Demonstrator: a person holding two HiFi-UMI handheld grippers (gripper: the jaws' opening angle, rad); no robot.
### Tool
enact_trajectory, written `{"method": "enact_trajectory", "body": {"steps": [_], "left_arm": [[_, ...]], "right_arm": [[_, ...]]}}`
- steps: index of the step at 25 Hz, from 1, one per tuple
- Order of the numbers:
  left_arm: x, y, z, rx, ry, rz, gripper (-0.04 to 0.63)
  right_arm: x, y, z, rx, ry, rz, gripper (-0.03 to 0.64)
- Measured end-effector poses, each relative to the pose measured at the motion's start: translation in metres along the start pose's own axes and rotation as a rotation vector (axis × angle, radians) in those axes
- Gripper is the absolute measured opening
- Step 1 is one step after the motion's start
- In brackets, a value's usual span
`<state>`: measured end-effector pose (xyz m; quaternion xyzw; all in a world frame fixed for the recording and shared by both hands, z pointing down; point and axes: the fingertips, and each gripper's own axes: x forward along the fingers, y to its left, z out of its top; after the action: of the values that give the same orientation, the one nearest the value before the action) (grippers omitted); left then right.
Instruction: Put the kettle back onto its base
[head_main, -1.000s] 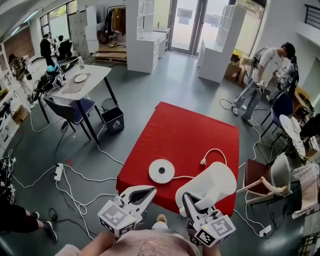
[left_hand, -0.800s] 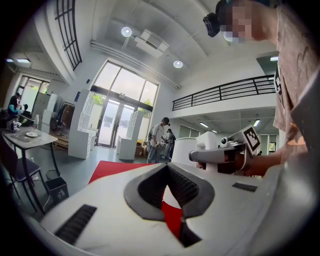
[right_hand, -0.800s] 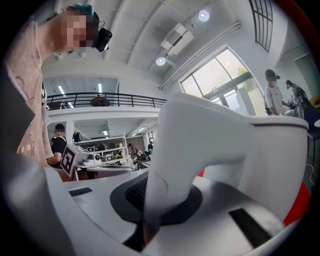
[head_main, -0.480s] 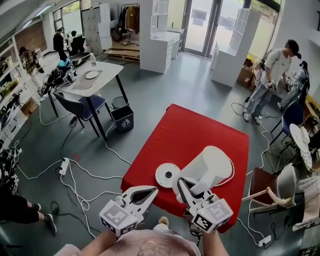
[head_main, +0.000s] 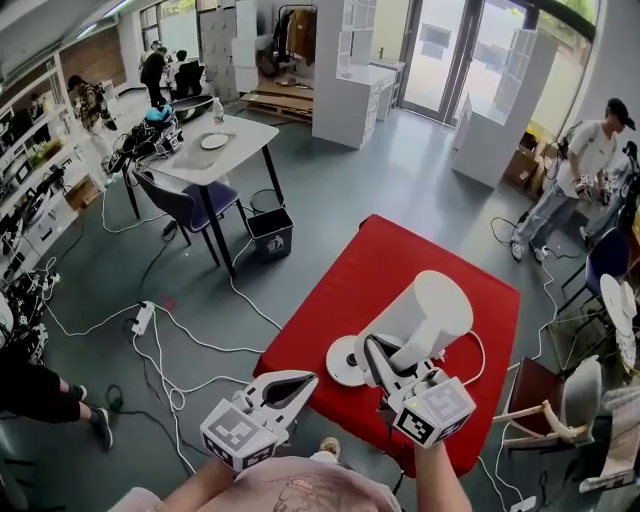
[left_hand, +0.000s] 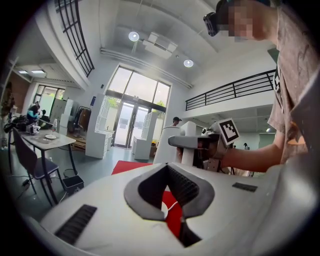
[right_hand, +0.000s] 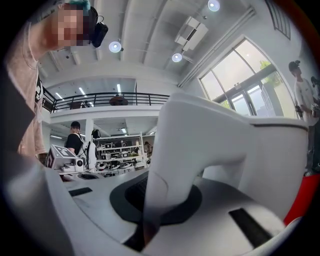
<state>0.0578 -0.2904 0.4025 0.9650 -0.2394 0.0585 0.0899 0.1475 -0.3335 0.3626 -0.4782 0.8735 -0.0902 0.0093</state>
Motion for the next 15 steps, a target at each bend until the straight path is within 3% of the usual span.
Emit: {"method": "enact_trajectory", "body": {"steps": [7,15], "left_arm": [[0.003,0.005,-0.006,-0.01,0.015,0.009,-0.009],[0.001,0.018,-0.014,0.0,0.038,0.05,-0.009]], "right_arm": [[0.017,-0.004,-0.035,0.019,0.026,0.033,0.031],[0.04,-0.002,-0.084,-0.03,0.086,0.071,0.031]]}}
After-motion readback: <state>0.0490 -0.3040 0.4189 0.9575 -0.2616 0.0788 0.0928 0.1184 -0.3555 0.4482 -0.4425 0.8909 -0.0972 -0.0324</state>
